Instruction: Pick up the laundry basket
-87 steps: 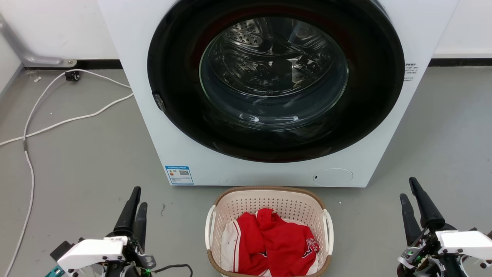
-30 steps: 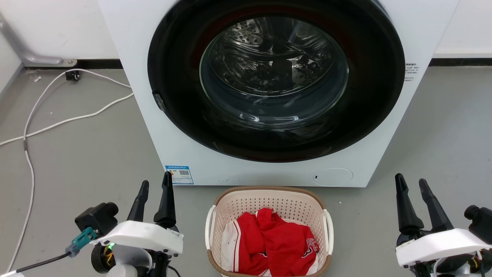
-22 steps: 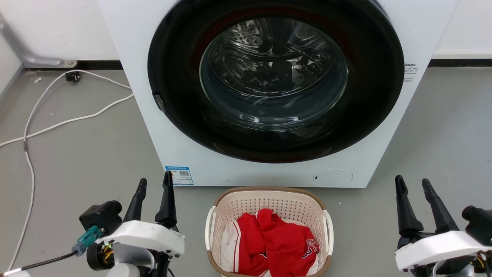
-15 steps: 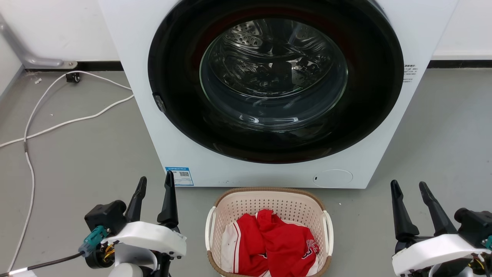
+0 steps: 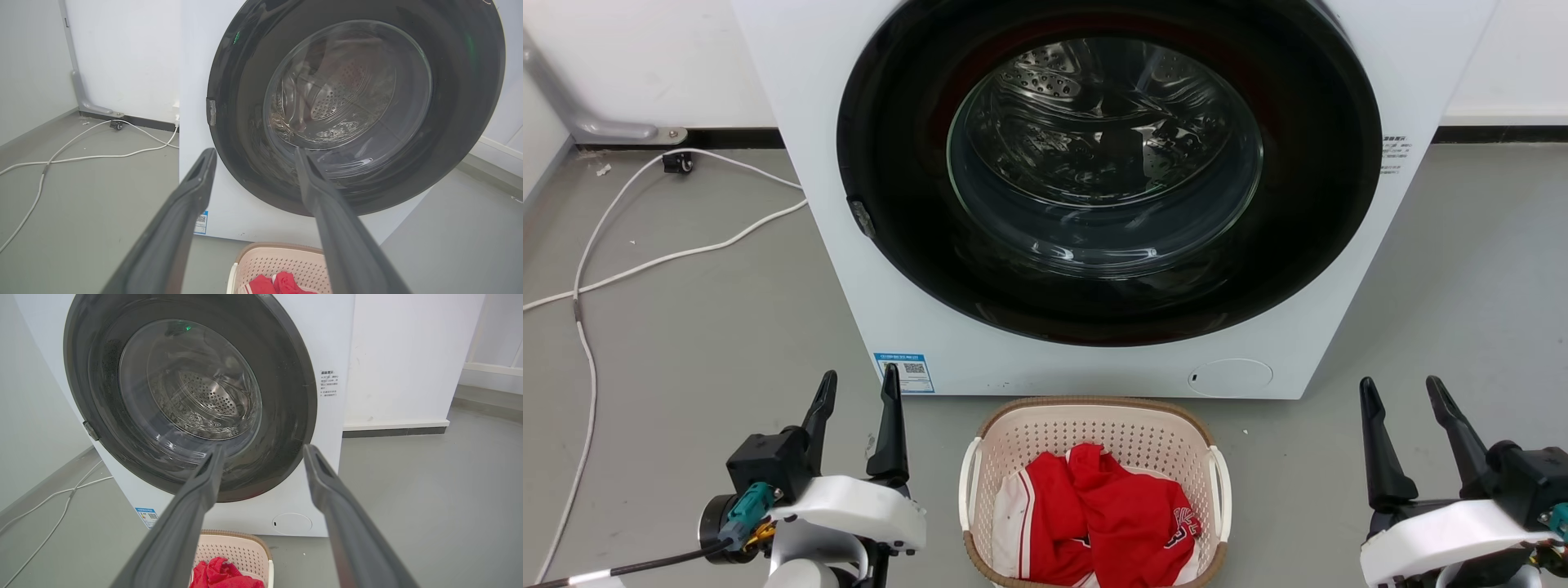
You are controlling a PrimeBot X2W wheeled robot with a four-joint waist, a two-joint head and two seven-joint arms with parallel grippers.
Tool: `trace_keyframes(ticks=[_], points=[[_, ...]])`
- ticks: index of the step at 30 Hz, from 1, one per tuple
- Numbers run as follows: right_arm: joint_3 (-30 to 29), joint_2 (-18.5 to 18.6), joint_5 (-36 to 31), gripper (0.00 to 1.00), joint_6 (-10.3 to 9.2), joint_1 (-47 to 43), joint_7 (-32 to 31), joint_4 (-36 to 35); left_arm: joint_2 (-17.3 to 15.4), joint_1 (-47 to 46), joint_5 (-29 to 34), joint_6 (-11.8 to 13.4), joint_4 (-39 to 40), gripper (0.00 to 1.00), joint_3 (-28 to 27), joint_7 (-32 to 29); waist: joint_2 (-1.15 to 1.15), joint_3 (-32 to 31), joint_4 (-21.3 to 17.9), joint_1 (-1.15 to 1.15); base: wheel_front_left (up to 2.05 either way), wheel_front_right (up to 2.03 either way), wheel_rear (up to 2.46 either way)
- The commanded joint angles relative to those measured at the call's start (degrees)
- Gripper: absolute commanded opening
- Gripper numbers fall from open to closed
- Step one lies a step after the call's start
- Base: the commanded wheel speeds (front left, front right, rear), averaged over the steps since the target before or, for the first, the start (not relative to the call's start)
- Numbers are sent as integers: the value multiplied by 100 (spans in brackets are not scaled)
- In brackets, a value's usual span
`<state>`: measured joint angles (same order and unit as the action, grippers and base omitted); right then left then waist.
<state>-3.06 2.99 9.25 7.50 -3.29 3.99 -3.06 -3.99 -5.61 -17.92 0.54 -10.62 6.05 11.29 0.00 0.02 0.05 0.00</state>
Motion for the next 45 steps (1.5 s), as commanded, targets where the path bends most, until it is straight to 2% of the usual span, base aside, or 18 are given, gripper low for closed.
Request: trace_keyframes(ticks=[1,34,45], points=[[2,-7,-148,100,-2,-40,30,-78,-29,-49,133,28,18,100,16,55,0,-3,0,0,0,0,0],[-20,-19,-1283,100,-2,-224,211,-262,37,31,1351,105,-65,100,53,401,0,13,13,0,0,0,0],[-63,-19,-1143,100,-2,-182,235,-155,64,37,1298,83,-94,100,9,393,0,19,37,0,0,0,0]])
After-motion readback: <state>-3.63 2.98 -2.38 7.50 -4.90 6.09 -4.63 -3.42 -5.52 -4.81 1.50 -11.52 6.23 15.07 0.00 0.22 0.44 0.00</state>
